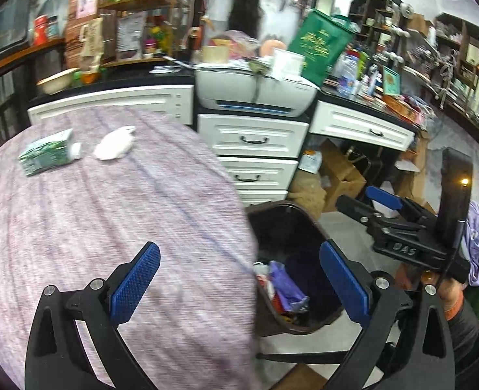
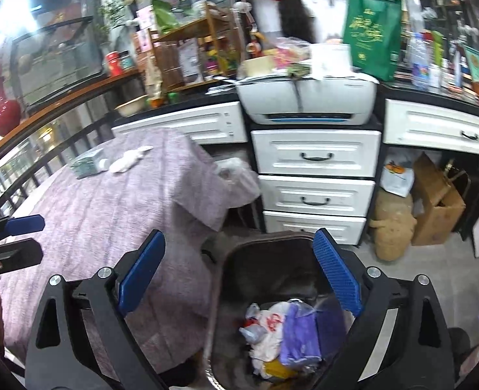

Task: Collect trash
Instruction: 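Move both tools back from the bin over the table, then grasp the white crumpled cloth with the right gripper while the left grasps the green milk carton, then carry the white cloth over the bin with the right gripper while the left lifts the carton, then open the right gripper over the bin while the left lowers the carton in and opens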

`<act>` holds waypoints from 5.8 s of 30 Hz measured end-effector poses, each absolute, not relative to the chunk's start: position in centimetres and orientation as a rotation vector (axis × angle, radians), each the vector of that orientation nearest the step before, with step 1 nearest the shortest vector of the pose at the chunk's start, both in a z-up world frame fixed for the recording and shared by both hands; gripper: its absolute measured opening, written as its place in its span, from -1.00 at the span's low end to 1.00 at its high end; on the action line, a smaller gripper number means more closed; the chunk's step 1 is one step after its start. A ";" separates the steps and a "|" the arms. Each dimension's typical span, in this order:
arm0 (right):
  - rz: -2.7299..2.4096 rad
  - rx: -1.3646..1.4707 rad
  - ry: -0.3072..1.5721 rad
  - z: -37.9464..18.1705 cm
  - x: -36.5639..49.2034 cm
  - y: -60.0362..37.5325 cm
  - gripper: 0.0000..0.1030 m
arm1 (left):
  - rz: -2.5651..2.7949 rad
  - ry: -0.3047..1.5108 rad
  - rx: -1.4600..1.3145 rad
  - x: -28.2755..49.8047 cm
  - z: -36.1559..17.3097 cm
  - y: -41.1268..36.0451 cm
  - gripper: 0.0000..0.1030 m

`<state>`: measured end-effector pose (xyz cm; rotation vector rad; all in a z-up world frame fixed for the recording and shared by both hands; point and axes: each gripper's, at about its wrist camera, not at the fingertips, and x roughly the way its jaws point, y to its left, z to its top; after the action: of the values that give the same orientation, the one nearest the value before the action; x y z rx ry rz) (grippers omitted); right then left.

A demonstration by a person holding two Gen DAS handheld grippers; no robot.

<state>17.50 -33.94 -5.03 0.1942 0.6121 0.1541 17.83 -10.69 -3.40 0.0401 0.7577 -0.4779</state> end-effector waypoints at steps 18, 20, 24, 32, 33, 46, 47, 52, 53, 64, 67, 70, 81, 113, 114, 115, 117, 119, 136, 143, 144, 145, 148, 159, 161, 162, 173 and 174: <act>0.392 0.050 0.667 -2.0 27.4 -21.8 0.79 | -0.235 0.754 0.137 23.6 -3.9 3.3 0.89; 0.433 0.032 0.711 -2.3 29.6 -20.1 0.79 | -0.218 0.769 0.141 25.0 -4.0 4.6 0.89; 0.476 -0.007 0.767 -3.1 33.5 -16.7 0.79 | -0.191 0.768 0.167 28.1 -3.9 6.8 0.89; 0.542 -0.065 0.858 -4.8 39.9 -11.9 0.69 | -0.321 0.790 0.333 35.2 -3.6 8.1 0.89; 0.548 -0.071 0.877 -5.2 40.8 -11.4 0.65 | -0.340 0.786 0.365 35.9 -3.4 8.1 0.89; 0.579 -0.116 0.951 -6.4 45.5 -8.3 0.26 | -0.594 0.856 0.792 42.3 -6.2 4.3 0.89; 0.577 -0.122 0.944 -6.5 45.5 -8.3 0.18 | -0.595 0.873 0.806 42.6 -6.7 4.2 0.89; 0.585 -0.130 0.926 -6.5 45.4 -7.9 -0.55 | -0.564 0.860 0.801 42.4 -7.1 4.5 0.81; 0.588 -0.118 0.933 -6.5 45.3 -8.0 -0.59 | -0.550 0.854 0.798 42.2 -7.0 4.6 0.75; 0.598 -0.042 0.873 -4.5 40.7 -9.8 -0.66 | -0.416 0.823 0.686 40.3 -5.8 4.6 0.10; 0.601 -0.027 0.842 -3.5 38.8 -11.0 -0.66 | -0.393 0.806 0.623 38.8 -5.5 4.5 0.02; 0.600 -0.023 0.821 -2.9 36.8 -12.1 -0.65 | -0.373 0.810 0.593 37.3 -5.4 4.0 0.00; 0.584 0.043 0.748 -1.5 30.2 -16.6 -0.65 | -0.377 0.779 0.336 29.6 -2.9 3.5 -0.07; 0.506 0.129 0.747 -3.9 22.3 -24.4 -0.65 | -0.260 0.956 0.315 28.6 -6.7 -2.0 -0.04; 0.505 0.129 0.742 -3.8 22.1 -24.5 -0.65 | -0.261 0.933 0.304 27.6 -6.1 -2.0 -0.04; 0.505 0.128 0.738 -3.7 21.8 -24.6 -0.65 | -0.271 0.918 0.293 27.0 -5.7 -2.0 -0.04; 0.504 0.125 0.727 -3.6 21.3 -24.8 -0.65 | -0.290 0.876 0.235 25.2 -4.4 -2.0 -0.04; 0.495 0.117 0.710 -3.4 20.6 -25.1 -0.65 | -0.319 0.849 0.164 23.7 -3.2 -1.8 -0.04; 0.362 0.150 0.688 -5.2 15.1 -31.4 -0.65 | -0.514 0.687 0.046 14.3 -0.9 -8.5 -0.04; 0.278 0.178 0.763 -8.7 14.6 -34.3 -0.65 | -0.591 0.713 0.051 14.1 -2.6 -12.8 -0.04; 0.265 0.187 0.779 -9.4 14.8 -34.7 -0.65 | -0.597 0.717 0.052 14.1 -2.8 -13.2 -0.04; 0.254 0.191 0.792 -10.0 15.0 -34.9 -0.65 | -0.605 0.724 0.055 14.2 -3.1 -13.7 -0.04; 0.205 0.199 0.837 -12.2 15.6 -35.6 -0.65 | -0.622 0.741 0.072 14.2 -4.1 -15.1 -0.04; 0.064 0.276 0.986 -19.2 17.5 -38.3 0.35 | -0.641 0.811 0.119 15.4 -7.3 -18.4 -0.04; 0.056 0.303 0.977 -19.3 17.1 -38.7 0.44 | -0.643 0.822 0.128 15.6 -7.8 -18.9 -0.04; 0.055 0.312 0.970 -19.0 16.8 -39.0 0.44 | -0.643 0.828 0.131 15.6 -8.0 -19.1 -0.04; -0.023 0.315 0.785 -13.7 12.8 -41.4 0.64 | -0.649 0.862 0.179 16.3 -9.6 -21.6 -0.04; -0.033 0.310 0.769 -13.2 12.4 -41.6 0.65 | -0.649 0.867 0.183 16.3 -9.8 -21.9 -0.04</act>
<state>12.35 -41.61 -13.22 0.3104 0.7688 -0.0328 16.34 -21.89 -9.79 0.1830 0.8667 -0.6487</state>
